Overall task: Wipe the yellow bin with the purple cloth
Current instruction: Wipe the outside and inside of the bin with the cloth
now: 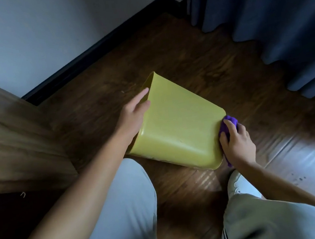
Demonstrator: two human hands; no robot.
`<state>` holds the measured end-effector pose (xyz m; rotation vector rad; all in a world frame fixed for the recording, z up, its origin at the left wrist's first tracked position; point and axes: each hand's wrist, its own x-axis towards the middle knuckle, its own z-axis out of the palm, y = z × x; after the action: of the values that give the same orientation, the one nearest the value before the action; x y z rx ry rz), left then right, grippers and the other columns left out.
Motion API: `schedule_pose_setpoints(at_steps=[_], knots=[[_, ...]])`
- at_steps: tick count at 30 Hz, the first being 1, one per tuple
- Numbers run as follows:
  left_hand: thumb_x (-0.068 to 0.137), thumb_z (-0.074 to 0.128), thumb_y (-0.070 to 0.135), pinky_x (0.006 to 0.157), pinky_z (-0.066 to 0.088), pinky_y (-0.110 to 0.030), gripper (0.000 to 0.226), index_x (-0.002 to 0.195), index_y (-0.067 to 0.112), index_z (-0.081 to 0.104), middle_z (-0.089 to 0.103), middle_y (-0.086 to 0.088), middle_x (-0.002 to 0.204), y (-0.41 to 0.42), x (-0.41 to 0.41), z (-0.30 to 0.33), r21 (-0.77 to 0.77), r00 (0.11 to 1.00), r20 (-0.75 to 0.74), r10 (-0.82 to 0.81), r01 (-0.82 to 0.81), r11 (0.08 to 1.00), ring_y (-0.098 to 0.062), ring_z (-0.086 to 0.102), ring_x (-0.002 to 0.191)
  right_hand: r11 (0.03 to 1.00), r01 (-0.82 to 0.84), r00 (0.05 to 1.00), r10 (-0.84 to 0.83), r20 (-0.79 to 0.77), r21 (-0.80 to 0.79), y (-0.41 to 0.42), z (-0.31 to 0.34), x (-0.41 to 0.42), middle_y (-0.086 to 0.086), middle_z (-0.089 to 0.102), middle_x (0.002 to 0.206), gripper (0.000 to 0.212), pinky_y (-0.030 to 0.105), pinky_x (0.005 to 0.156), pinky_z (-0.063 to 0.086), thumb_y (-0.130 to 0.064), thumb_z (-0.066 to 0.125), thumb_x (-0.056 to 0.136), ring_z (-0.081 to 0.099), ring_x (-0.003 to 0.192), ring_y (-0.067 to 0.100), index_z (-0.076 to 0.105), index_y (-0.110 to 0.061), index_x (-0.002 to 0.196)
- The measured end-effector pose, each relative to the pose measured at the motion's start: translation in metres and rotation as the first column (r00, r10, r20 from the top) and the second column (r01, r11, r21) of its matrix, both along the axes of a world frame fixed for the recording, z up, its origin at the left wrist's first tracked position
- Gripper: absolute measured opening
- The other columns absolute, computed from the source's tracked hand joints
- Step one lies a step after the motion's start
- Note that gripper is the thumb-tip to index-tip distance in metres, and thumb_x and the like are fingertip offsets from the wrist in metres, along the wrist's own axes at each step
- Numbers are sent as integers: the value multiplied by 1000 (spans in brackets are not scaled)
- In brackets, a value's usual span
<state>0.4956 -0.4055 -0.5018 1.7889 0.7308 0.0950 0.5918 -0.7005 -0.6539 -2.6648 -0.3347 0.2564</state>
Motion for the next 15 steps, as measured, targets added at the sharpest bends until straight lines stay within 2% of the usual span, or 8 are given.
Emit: schedule_pose_setpoints(at_steps=[3, 7, 8, 11, 13, 15], knots=[[103, 54, 25, 115, 38, -37, 48, 144, 49, 48, 52, 13, 150, -3, -11, 7, -112, 995, -18, -96, 94, 989, -6, 49, 136, 997, 54, 999, -54, -5, 50, -4, 12, 6, 12, 49, 144, 56, 49, 89, 51, -40, 58, 94, 55, 124, 38, 44, -28, 147], [106, 49, 14, 88, 50, -12, 50, 150, 37, 45, 65, 20, 119, -9, -17, 2, -99, 991, -5, -131, 130, 987, 11, 65, 106, 982, -40, 992, 17, 124, 184, 18, 53, 18, 10, 52, 144, 62, 44, 86, 52, -35, 67, 90, 59, 118, 36, 45, -26, 147], [106, 49, 11, 91, 51, -14, 50, 150, 35, 46, 67, 18, 118, -10, -16, 1, -92, 994, 7, -111, 111, 990, 9, 66, 106, 970, -103, 983, 65, 174, 221, 26, 67, 20, 10, 52, 144, 62, 43, 85, 53, -36, 66, 90, 59, 118, 35, 45, -24, 147], [101, 54, 14, 105, 49, -37, 50, 140, 44, 56, 66, 0, 108, -12, -10, -4, -81, 997, 63, -37, 42, 996, -15, 63, 100, 900, -338, 915, 247, 318, 275, 58, 111, 14, 10, 51, 146, 64, 37, 85, 53, -38, 64, 90, 57, 122, 30, 45, -22, 149], [99, 56, 10, 108, 47, -39, 48, 131, 45, 63, 68, -4, 106, -12, -5, -8, -80, 995, 92, 34, -26, 996, -15, 62, 103, 860, -453, 854, 342, 393, 236, 83, 131, 0, 9, 54, 145, 62, 31, 82, 53, -39, 63, 91, 59, 121, 27, 48, -20, 148], [100, 54, 2, 109, 49, -41, 49, 121, 44, 68, 71, -4, 116, -16, -3, -7, -82, 989, 119, 85, -76, 994, -13, 66, 112, 829, -525, 805, 411, 428, 191, 105, 139, -17, 9, 58, 140, 60, 33, 77, 55, -40, 62, 91, 61, 117, 28, 52, -19, 146]])
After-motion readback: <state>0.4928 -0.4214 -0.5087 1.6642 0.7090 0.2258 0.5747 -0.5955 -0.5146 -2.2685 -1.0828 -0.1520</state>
